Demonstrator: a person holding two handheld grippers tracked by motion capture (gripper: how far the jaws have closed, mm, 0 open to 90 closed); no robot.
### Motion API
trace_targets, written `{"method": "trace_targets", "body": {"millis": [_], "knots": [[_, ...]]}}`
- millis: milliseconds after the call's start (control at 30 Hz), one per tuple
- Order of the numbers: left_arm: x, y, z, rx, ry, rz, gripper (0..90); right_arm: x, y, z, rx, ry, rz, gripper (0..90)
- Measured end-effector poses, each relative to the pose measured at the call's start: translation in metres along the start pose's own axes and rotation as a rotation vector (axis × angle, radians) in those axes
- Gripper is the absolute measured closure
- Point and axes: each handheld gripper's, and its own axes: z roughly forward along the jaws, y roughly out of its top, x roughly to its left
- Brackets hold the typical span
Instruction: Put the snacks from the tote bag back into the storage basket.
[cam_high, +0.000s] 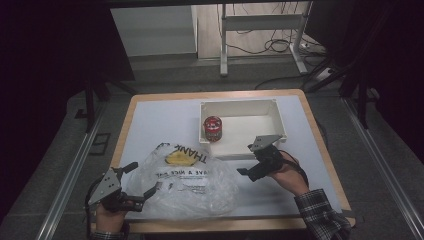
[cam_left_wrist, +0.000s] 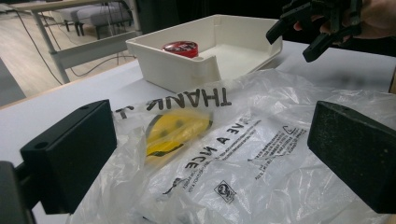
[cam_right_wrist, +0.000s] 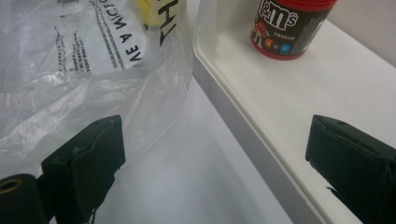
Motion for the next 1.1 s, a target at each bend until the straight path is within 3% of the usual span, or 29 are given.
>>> {"method": "trace_targets", "body": {"millis": [600,1100], "knots": [[-0.002,0.0,0.002,0.017,-0.008,0.023,2.3,0.0,-0.018,-0.018,-0.017,-0.033,0.013,3.7],[-0.002,0.0,0.003,0.016,-0.007,0.014,2.0,-0.003,-0.037,-0.027,-0.019,-0.046,0.051,3.7]]}}
